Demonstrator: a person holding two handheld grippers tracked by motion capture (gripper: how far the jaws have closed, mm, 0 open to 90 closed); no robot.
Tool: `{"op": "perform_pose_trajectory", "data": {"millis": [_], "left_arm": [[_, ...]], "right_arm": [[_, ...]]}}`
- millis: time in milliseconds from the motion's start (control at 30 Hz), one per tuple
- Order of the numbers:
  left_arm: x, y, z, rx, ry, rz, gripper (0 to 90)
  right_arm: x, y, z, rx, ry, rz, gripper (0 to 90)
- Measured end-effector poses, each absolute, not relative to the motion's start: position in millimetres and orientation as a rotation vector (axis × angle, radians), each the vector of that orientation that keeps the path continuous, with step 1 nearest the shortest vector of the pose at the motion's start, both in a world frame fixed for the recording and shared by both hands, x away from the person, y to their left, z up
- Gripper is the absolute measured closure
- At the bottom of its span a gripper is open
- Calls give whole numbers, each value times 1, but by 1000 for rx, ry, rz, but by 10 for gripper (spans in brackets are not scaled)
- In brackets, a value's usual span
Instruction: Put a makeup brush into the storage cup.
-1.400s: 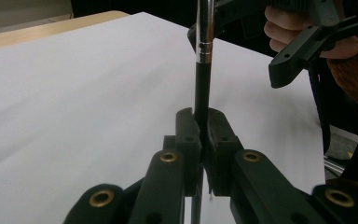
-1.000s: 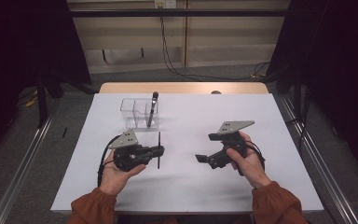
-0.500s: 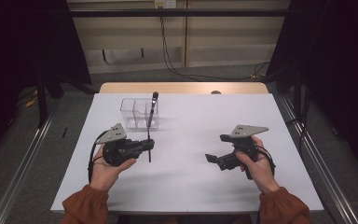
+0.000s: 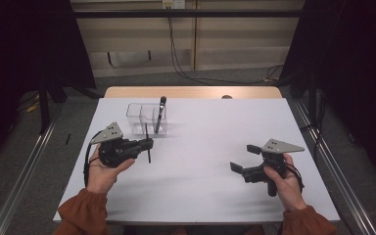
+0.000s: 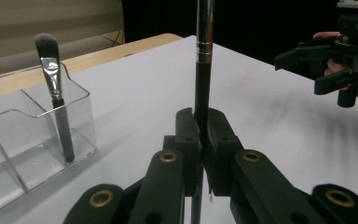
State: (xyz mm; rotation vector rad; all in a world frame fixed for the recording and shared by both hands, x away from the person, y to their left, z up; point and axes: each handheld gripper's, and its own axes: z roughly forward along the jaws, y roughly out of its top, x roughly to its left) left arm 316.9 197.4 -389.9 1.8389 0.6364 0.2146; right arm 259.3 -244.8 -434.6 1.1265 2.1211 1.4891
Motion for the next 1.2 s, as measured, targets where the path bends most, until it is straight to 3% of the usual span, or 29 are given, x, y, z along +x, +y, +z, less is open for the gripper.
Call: {"op": "perform_pose_trajectory", "data": {"millis": [1200], "left_arm": [[362,199,-365,1816,681,291,856]], "right_arm": [[224,-284,-457,1119,1915,1497,7]]}}
